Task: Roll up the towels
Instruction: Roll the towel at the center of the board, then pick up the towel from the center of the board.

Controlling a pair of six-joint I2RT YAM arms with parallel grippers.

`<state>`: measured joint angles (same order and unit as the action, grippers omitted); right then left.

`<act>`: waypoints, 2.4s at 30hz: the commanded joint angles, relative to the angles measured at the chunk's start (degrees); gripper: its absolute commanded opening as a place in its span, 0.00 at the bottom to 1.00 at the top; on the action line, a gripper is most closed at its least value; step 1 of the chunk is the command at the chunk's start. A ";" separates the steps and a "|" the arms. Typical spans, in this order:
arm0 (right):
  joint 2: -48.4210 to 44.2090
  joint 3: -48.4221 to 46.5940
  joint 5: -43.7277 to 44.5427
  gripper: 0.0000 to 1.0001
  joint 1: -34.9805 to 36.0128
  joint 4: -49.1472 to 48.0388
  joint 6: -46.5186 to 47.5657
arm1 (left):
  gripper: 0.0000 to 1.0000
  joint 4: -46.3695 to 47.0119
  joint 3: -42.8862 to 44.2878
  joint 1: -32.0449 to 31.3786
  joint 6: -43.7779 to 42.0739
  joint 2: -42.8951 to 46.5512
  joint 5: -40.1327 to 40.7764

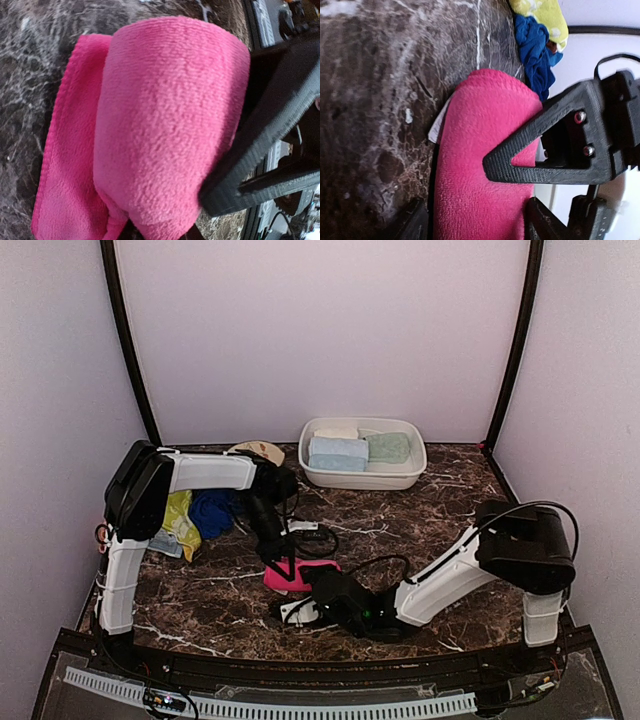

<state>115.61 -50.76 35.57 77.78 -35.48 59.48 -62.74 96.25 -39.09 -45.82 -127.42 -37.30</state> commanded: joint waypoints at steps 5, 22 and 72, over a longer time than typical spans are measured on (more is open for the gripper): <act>0.33 -4.77 -16.26 0.60 -7.81 27.14 -25.24 | 0.56 2.46 -5.40 1.59 -1.00 -0.62 7.84; 1.40 -6.48 -45.64 0.55 -20.20 35.52 -49.04 | 0.96 19.83 -23.27 15.53 -0.03 26.10 3.26; -11.43 -46.59 -37.48 0.00 -43.93 54.76 -37.27 | 0.94 33.66 -38.34 14.69 11.98 49.73 6.26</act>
<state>109.65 -90.19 -18.57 37.71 21.06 6.63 -28.08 59.99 -25.58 -34.63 -80.38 -32.71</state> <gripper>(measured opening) 0.186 0.935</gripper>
